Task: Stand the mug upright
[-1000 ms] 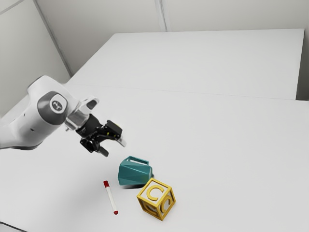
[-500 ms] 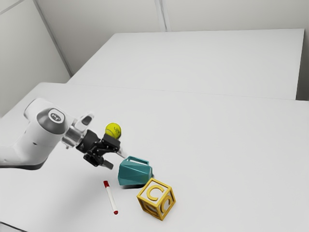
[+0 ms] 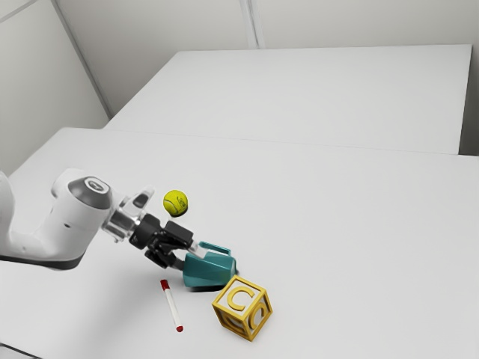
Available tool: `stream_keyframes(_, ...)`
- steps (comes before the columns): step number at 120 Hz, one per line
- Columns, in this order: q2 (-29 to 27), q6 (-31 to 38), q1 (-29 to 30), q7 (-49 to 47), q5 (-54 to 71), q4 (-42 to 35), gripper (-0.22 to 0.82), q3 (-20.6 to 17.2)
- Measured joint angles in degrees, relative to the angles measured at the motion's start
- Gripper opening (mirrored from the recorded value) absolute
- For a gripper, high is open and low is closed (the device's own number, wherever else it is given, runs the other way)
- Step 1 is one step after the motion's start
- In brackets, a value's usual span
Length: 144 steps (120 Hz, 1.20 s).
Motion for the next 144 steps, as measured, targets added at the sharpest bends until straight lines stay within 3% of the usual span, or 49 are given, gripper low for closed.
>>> stream_keyframes(21,1.7,-1.4,0.5,3.5,-1.1,1.3,0.58,-0.1)
stream_keyframes(55,2.3,-2.7,0.2,7.5,-1.6,1.6,0.19,-0.1)
stream_keyframes(85,2.3,-3.4,0.3,10.1,-1.6,2.2,-0.07,-0.1)
stream_keyframes(120,2.0,-3.4,-0.1,12.1,-1.2,3.3,-0.16,-0.5)
stream_keyframes(144,0.4,-2.4,-0.1,12.3,1.3,4.8,-0.17,-3.4)
